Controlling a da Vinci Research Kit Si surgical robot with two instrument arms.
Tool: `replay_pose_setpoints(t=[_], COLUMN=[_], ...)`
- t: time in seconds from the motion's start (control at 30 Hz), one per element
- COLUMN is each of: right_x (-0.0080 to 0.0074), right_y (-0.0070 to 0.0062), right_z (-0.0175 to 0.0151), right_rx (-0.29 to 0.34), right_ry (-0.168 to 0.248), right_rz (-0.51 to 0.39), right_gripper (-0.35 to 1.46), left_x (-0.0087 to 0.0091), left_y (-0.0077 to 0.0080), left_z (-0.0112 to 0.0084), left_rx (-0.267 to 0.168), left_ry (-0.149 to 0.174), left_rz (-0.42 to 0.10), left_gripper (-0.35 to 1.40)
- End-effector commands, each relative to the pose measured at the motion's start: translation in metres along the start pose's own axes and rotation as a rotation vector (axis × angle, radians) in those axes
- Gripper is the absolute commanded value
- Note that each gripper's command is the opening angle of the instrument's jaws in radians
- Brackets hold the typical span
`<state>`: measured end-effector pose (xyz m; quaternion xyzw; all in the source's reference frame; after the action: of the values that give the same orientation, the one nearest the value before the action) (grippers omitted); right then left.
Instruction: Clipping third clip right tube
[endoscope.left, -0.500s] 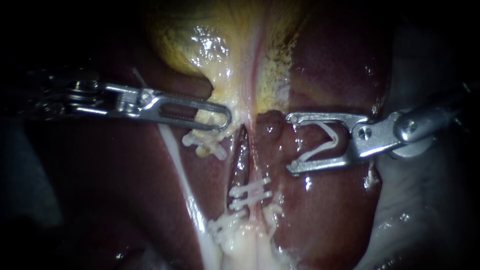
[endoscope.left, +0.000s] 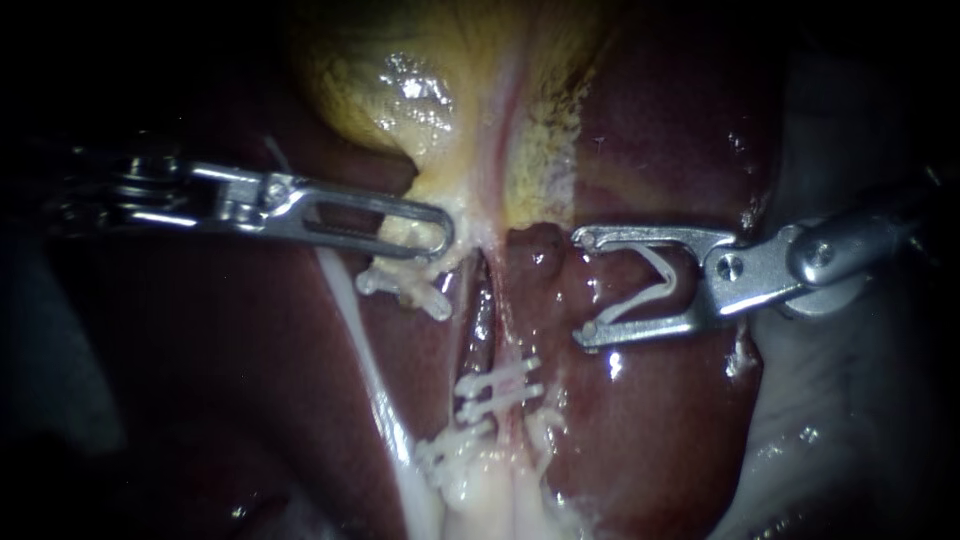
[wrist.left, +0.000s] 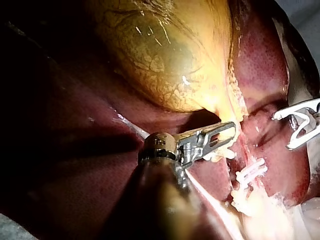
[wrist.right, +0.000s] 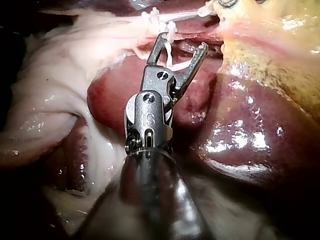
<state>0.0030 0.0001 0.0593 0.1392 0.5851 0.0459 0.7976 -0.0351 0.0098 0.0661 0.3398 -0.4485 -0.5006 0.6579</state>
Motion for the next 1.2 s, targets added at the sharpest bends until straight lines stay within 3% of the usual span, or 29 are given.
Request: replay_pose_setpoints(t=[0.03,0.2,0.73,1.2], right_x=[0.0,0.0001,0.0009,-0.0027], right_y=[0.0,-0.0001,-0.0001,0.0018], right_z=[0.0,0.0002,0.0028,0.008], right_rx=[-0.001,-0.005,0.025,0.011], right_ry=[0.001,0.001,0.014,-0.039], right_rz=[0.012,0.047,0.303,0.384], right_gripper=[0.5,0.5,0.5,0.49], left_x=[-0.0003,-0.001,-0.0006,-0.0003], left_y=[-0.0005,-0.002,-0.0017,-0.0027], left_z=[-0.0006,-0.0022,-0.002,-0.002], left_rx=[-0.001,-0.01,-0.012,-0.016], left_ry=[-0.004,-0.013,-0.014,-0.018], left_rz=[0.008,0.039,0.041,0.039], left_gripper=[-0.35,-0.35,-0.35,-0.35])
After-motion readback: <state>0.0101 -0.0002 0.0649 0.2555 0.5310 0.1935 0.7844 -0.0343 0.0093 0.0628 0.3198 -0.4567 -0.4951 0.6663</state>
